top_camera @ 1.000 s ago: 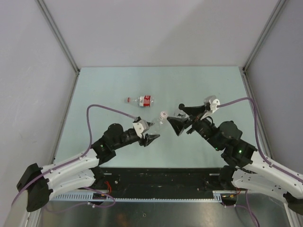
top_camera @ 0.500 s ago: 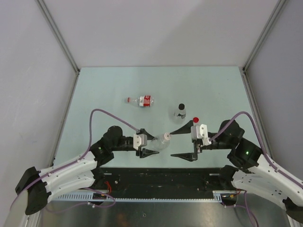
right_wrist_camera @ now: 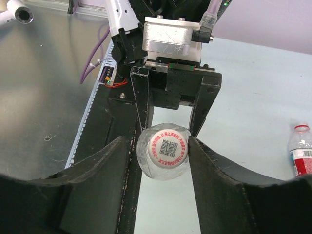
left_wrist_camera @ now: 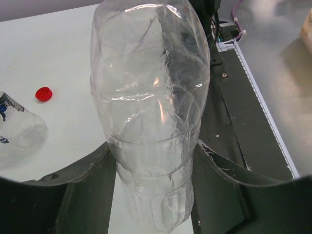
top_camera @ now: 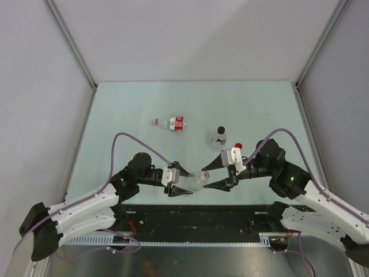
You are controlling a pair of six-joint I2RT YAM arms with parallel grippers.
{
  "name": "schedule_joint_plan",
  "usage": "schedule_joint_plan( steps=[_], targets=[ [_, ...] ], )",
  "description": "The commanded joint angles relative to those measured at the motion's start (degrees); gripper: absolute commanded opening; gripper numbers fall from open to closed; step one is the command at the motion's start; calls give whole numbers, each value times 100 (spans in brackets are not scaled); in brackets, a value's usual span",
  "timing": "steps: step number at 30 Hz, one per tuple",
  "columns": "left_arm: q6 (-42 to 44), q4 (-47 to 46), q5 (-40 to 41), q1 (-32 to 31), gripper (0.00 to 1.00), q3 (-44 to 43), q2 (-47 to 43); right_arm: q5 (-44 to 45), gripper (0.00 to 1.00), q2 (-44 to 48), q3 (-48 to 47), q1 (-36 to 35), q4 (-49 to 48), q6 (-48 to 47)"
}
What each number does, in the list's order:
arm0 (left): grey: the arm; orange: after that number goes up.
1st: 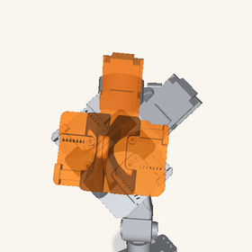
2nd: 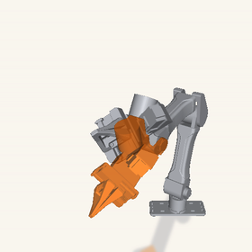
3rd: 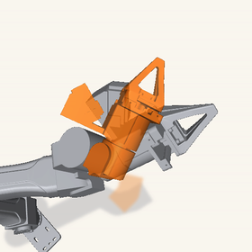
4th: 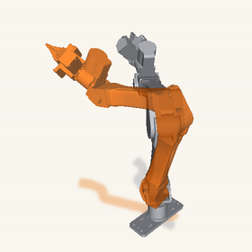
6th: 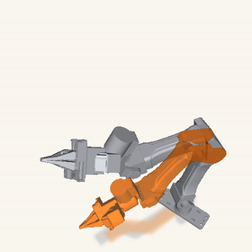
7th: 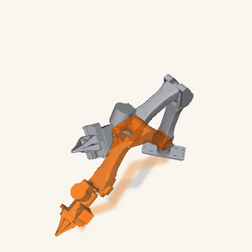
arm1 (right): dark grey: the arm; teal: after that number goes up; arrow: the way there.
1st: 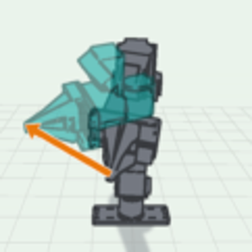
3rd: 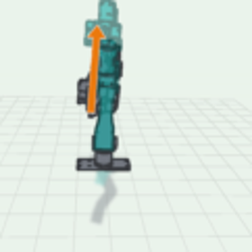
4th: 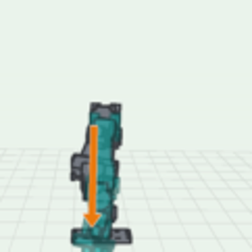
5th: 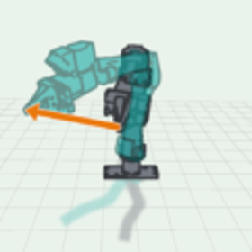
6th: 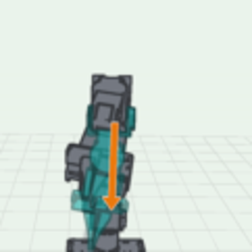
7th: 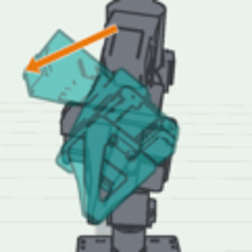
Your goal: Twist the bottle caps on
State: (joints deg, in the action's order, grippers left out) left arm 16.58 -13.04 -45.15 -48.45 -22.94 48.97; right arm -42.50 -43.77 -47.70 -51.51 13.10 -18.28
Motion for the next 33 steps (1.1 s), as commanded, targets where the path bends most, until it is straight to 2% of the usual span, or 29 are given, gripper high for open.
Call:
schedule_joint_plan(
  steps=[1,7,11,14,16,18,21,24,27,31,33],
  targets=[
    [140,-77,-215,34,0,-294,25,-103,55,-40,-257,16,-60,86],
    [110,-76,-134,34,0,-356,-58,13,39,-151,-257,10,9,191],
    [-69,-102,541,34,0,-457,-260,293,28,-216,-250,2,84,448],
    [-316,-176,1444,34,0,-582,-460,1390,16,-311,-209,-138,-94,1226],
    [-575,-253,2281,34,0,-715,-485,2467,6,-392,-100,-316,-303,1981],
    [-774,-309,2994,36,0,-847,-426,3635,2,-511,24,-523,-505,3011],
    [-849,-474,3531,-7,0,-961,-244,5753,0,-752,190,-969,-710,4525],
    [-869,-709,4144,-151,0,-1077,70,7212,0,-1076,222,-1400,-984,5348],
    [-882,-848,4757,-308,0,-1205,311,7888,0,-1344,226,-1549,-1422,5788],
    [-924,-935,5006,-372,0,-1215,399,8145,0,-1473,226,-1565,-1838,5925],
    [-947,-957,5048,-375,0,-1161,402,8151,11,-1460,226,-1569,-1972,5814]
  ],
)
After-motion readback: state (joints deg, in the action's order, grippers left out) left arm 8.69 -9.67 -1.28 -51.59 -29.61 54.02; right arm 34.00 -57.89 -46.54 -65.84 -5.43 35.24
